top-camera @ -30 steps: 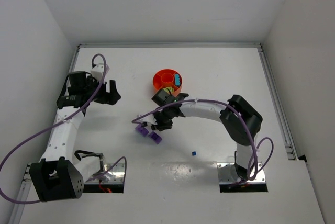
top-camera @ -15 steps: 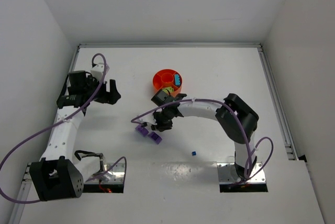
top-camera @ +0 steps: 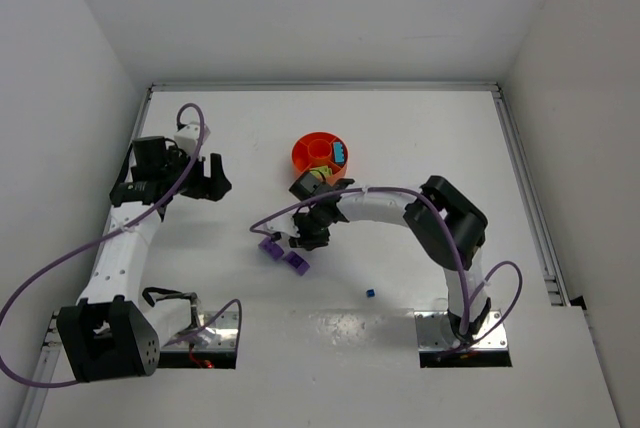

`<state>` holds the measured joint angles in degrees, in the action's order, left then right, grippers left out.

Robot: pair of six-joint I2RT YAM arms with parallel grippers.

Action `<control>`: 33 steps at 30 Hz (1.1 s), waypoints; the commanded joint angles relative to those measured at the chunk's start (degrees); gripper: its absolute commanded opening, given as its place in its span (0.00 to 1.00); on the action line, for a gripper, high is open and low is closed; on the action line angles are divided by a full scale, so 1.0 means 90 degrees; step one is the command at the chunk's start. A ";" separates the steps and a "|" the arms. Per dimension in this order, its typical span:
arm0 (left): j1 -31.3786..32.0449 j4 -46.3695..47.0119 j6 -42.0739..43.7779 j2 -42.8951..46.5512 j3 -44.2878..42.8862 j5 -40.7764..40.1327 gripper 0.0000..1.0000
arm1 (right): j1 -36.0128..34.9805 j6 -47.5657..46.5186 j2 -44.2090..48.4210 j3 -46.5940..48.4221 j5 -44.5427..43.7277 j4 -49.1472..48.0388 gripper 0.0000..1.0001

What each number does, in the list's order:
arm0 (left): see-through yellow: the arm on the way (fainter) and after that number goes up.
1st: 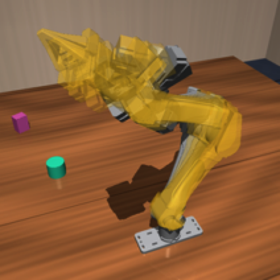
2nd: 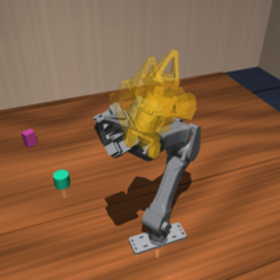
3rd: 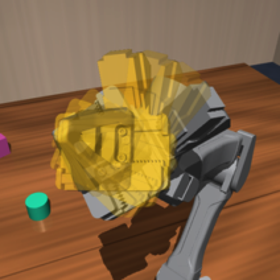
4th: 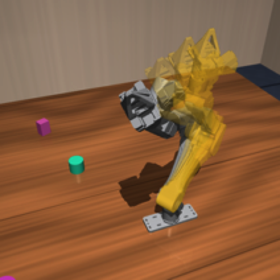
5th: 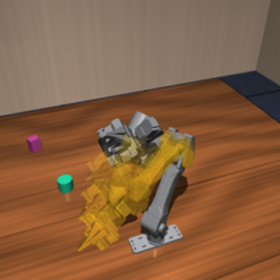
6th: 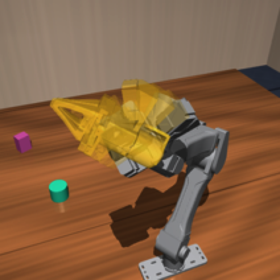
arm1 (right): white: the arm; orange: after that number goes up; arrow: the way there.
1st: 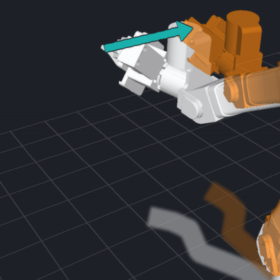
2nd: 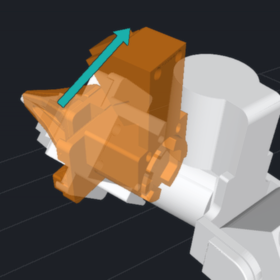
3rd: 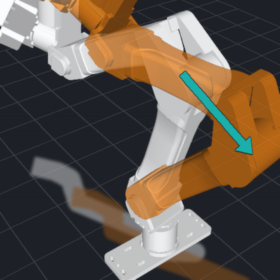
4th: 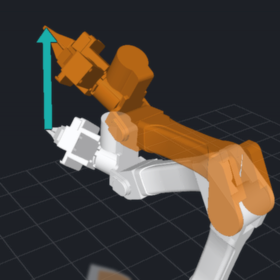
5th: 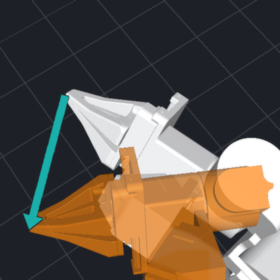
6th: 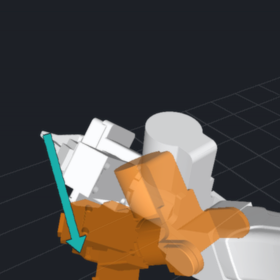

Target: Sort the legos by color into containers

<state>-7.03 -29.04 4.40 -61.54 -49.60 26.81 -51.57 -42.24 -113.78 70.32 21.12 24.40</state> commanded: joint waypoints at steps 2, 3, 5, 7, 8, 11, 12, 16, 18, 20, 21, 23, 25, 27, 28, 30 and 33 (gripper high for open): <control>-0.0059 0.0189 -0.0050 -0.0008 -0.0006 0.0107 0.82 | 0.0066 -0.0072 -0.0132 0.0126 -0.0043 -0.0045 0.34; -0.0059 0.0189 -0.0050 -0.0008 -0.0006 0.0107 0.82 | 0.0124 -0.0072 -0.0132 0.0126 -0.0043 -0.0045 0.34; -0.0059 0.0189 -0.0050 -0.0008 -0.0006 0.0107 0.82 | 0.0125 -0.0072 -0.0199 0.0126 -0.0043 -0.0045 0.34; -0.0059 0.0189 -0.0050 -0.0008 -0.0006 0.0107 0.82 | 0.0183 -0.0072 -0.0200 0.0126 -0.0043 0.0013 0.33; -0.0059 0.0189 -0.0050 -0.0008 -0.0006 0.0107 0.82 | 0.0183 -0.0072 -0.0200 0.0126 -0.0043 0.0013 0.32; -0.0059 0.0189 -0.0050 -0.0008 -0.0006 0.0107 0.82 | 0.0242 -0.0131 -0.0200 0.0126 -0.0101 0.0071 0.30; -0.0059 0.0189 -0.0050 -0.0008 -0.0006 0.0107 0.82 | 0.0242 -0.0131 -0.0200 0.0126 -0.0101 0.0072 0.30; -0.0059 0.0189 -0.0050 -0.0008 -0.0006 0.0107 0.82 | 0.0300 -0.0190 -0.0200 0.0057 -0.0169 0.0130 0.26; -0.0059 0.0189 -0.0050 -0.0008 -0.0006 0.0107 0.82 | 0.0359 -0.0258 -0.0200 -0.0001 -0.0169 0.0188 0.23; -0.0059 0.0189 -0.0050 -0.0008 -0.0006 0.0107 0.82 | 0.0359 -0.0316 -0.0200 -0.0001 -0.0101 0.0189 0.20; -0.0059 0.0189 -0.0050 -0.0008 -0.0006 0.0107 0.82 | 0.0359 -0.0317 -0.0200 -0.0001 -0.0101 0.0189 0.15; -0.0059 0.0189 -0.0050 -0.0008 -0.0006 0.0107 0.82 | 0.0359 -0.0384 -0.0200 -0.0001 -0.0043 0.0306 0.12; -0.0059 0.0189 -0.0050 -0.0008 -0.0006 0.0107 0.82 | 0.0359 -0.0385 -0.0268 0.0057 -0.0043 0.0364 0.08; -0.0059 0.0189 -0.0050 -0.0008 -0.0006 0.0107 0.82 | 0.0359 -0.0385 -0.0268 0.0057 0.0036 0.0453 0.07; -0.0059 0.0189 -0.0050 -0.0008 -0.0006 0.0107 0.82 | 0.0359 -0.0385 -0.0268 0.0115 0.0094 0.0540 0.05; -0.0059 0.0189 -0.0050 -0.0008 0.0052 0.0107 0.82 | 0.0359 -0.0385 -0.0114 0.0116 0.0240 0.0599 0.05; -0.0059 0.0189 -0.0050 -0.0008 0.0053 0.0107 0.82 | 0.0301 -0.0298 0.0131 0.0116 0.0387 0.0754 0.04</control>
<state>-7.03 -29.02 4.40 -61.78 -49.32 26.83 -48.62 -44.62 -114.21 71.11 22.59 26.37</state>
